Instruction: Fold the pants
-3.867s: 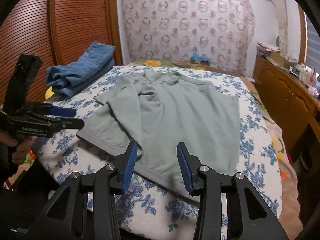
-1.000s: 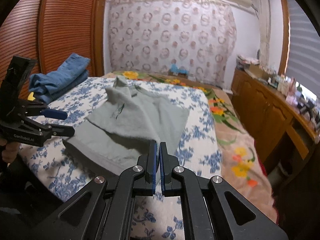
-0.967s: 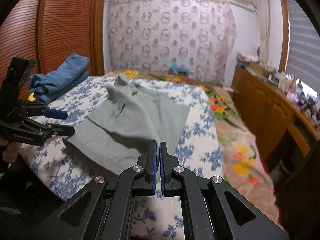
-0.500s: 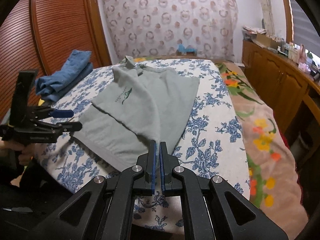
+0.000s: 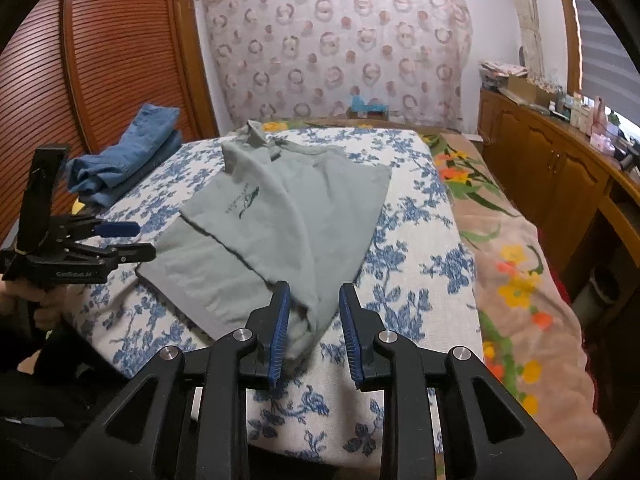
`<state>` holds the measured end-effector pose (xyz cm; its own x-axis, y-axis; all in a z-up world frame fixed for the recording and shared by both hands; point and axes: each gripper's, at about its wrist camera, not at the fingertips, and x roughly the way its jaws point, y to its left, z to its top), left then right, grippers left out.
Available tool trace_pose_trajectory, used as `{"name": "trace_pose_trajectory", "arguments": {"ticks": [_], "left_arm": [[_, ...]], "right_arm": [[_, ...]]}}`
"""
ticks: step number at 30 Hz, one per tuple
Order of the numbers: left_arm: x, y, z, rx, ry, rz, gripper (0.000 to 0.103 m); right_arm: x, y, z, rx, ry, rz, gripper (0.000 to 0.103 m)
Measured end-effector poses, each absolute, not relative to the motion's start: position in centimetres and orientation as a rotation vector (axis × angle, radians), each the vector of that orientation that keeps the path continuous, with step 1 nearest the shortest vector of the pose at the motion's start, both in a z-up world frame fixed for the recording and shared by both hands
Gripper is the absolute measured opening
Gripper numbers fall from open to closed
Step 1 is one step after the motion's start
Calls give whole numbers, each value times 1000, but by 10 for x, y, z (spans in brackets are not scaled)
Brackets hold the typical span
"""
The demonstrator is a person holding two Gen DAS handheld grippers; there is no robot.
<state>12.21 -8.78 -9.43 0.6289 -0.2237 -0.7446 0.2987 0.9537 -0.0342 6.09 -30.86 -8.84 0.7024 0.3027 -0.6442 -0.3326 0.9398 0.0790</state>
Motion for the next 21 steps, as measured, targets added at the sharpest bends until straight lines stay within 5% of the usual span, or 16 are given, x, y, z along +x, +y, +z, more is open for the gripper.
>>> {"name": "trace_pose_trajectory", "arguments": {"ticks": [4,21], "left_arm": [[123,-83,-84,86,814,-307,61],[148,-53,-70,74,789,-301,61]], "right_arm": [[71,-297,-80,-54,686,375,36],[141,-216,-79,-146,754,560,44]]}}
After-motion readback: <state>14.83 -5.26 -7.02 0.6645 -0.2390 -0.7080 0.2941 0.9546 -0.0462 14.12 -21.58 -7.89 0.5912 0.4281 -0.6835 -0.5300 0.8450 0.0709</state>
